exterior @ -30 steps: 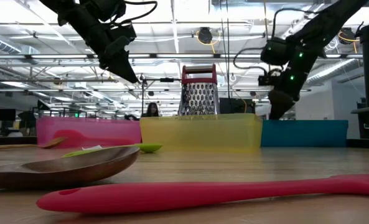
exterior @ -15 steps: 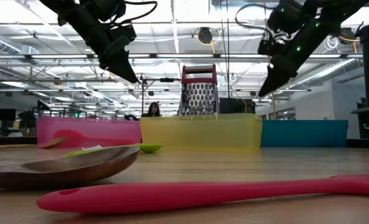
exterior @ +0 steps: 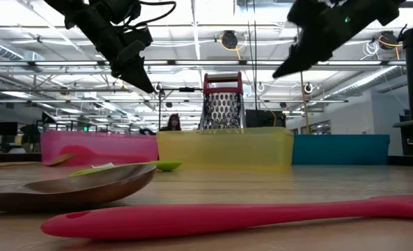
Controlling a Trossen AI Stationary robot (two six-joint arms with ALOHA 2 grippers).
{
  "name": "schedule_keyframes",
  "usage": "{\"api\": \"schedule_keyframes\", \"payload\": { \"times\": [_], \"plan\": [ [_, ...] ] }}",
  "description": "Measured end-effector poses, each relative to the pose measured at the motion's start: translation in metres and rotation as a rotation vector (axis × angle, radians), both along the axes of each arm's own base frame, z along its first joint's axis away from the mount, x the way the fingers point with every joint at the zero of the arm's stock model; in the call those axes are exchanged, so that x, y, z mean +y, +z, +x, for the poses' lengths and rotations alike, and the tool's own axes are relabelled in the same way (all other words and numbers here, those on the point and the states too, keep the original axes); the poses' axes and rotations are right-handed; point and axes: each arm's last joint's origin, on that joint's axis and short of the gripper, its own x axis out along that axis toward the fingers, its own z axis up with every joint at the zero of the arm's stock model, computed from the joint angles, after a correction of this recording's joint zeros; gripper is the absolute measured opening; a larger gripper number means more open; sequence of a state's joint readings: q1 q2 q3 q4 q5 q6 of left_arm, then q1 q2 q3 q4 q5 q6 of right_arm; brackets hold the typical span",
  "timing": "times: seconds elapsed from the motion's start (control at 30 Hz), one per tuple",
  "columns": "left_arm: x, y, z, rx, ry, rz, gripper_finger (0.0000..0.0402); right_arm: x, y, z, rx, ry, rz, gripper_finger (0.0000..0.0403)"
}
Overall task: Pick & Place Kitchen Items
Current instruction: Put the red spatula into the red bin
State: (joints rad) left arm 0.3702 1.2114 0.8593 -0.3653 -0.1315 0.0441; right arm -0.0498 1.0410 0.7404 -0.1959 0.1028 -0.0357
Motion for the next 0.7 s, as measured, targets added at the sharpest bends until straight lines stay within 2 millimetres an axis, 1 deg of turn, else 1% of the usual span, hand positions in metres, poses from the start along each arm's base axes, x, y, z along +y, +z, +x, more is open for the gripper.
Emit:
{"api": "schedule_keyframes", "payload": {
  "times": [0.13, 0.3, 0.47, 0.7],
  "plan": [
    [0.0, 0.0, 0.0, -0.001, 0.002, -0.003, 0.0088, 0.022, 0.009, 0.006, -0.105, 0.099, 0.0, 0.0201],
    [-0.001, 0.0, 0.0, -0.01, 0.016, -0.019, 0.0088, 0.047, 0.009, 0.013, -0.165, 0.207, 0.008, 0.0201],
    [-0.005, 0.0, 0.002, -0.016, 0.008, -0.031, 0.0088, 0.073, 0.002, 0.025, -0.199, 0.301, 0.019, 0.0201],
    [-0.016, 0.0, 0.006, -0.022, -0.03, -0.041, 0.0088, 0.108, -0.016, 0.043, -0.255, 0.403, 0.037, 0.0201]
  ]
}}
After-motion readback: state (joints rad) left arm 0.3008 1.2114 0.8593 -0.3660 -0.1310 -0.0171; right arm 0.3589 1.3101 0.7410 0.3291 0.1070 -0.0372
